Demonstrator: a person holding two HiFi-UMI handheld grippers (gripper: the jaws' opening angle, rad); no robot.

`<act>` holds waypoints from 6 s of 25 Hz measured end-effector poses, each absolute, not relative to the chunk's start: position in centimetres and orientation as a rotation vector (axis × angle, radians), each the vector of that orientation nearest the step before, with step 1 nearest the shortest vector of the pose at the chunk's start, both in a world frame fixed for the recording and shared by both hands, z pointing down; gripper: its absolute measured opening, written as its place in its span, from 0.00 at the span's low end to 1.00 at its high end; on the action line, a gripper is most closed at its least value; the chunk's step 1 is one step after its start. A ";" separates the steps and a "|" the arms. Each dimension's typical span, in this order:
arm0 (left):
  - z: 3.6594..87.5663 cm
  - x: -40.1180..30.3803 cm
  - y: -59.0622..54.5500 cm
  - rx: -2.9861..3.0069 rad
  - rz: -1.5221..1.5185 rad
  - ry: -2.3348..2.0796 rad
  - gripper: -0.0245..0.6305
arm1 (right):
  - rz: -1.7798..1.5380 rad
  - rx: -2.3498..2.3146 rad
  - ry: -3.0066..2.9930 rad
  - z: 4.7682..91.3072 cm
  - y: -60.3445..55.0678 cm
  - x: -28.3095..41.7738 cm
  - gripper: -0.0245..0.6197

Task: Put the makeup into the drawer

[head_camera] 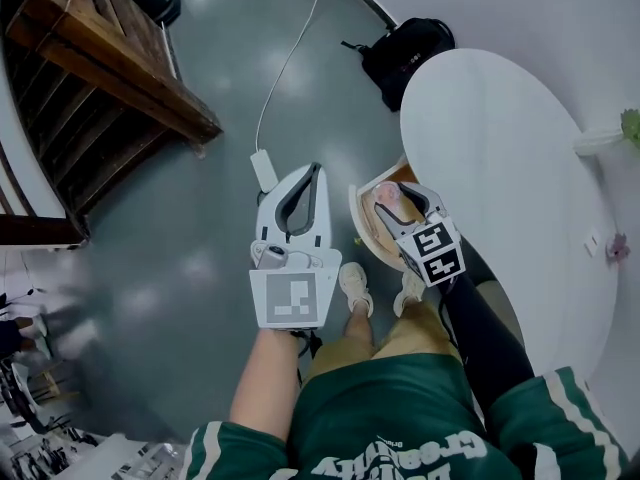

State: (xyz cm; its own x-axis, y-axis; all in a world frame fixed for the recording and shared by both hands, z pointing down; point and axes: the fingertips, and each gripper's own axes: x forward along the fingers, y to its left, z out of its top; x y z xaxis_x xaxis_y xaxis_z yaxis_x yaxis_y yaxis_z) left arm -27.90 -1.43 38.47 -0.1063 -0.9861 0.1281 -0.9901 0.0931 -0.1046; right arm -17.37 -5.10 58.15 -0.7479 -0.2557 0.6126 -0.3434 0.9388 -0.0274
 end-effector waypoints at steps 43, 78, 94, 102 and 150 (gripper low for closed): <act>50.9 -31.6 -1.6 1.855 0.407 -2.244 0.04 | 0.292 0.348 -2.008 86.7 -10.0 -16.4 0.41; 37.6 -33.0 -0.4 2.001 0.309 -2.286 0.04 | 0.162 0.636 -2.699 46.0 -9.4 -21.6 0.59; 29.8 -32.6 -2.5 2.073 0.234 -2.366 0.04 | -0.030 0.782 -2.978 31.8 -10.1 -20.7 0.54; 27.7 -26.9 -7.5 2.236 0.208 -2.269 0.04 | -0.068 0.932 -2.932 30.6 -13.1 -14.8 0.52; 30.8 33.1 -20.6 2.913 0.166 -1.190 0.04 | 0.220 1.707 -2.336 37.1 -19.0 43.1 0.60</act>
